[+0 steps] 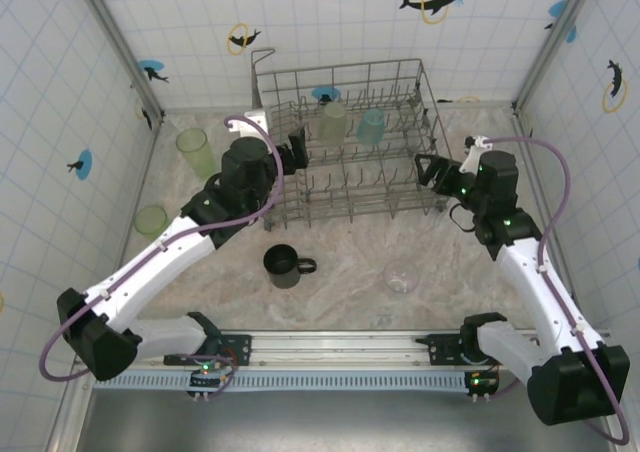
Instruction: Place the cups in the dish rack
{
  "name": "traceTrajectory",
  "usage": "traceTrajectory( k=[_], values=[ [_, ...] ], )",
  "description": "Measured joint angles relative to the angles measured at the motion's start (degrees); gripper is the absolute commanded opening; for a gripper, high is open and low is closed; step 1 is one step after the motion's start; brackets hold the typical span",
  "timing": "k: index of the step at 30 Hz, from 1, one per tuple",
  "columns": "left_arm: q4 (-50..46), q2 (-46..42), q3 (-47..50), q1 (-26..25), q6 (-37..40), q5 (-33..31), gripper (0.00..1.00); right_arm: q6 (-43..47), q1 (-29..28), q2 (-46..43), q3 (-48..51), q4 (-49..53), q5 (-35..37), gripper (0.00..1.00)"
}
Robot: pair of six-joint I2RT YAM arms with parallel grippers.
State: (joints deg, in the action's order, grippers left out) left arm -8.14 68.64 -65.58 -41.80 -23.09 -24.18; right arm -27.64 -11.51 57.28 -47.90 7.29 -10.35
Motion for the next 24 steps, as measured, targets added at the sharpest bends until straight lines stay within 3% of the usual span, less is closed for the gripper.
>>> traceTrajectory(
  k=[12,24],
  values=[
    [-26.40,-0.74,0.09,0.00,-4.50,10.32,0.98,1.38,-2.73,2.58,-4.48,2.36,3.80,0.99],
    [-39.28,2.67,1.11,0.00,-8.85,18.32,0.98,1.57,-3.89,7.17,-4.81,0.37,4.92,0.99]
  ],
)
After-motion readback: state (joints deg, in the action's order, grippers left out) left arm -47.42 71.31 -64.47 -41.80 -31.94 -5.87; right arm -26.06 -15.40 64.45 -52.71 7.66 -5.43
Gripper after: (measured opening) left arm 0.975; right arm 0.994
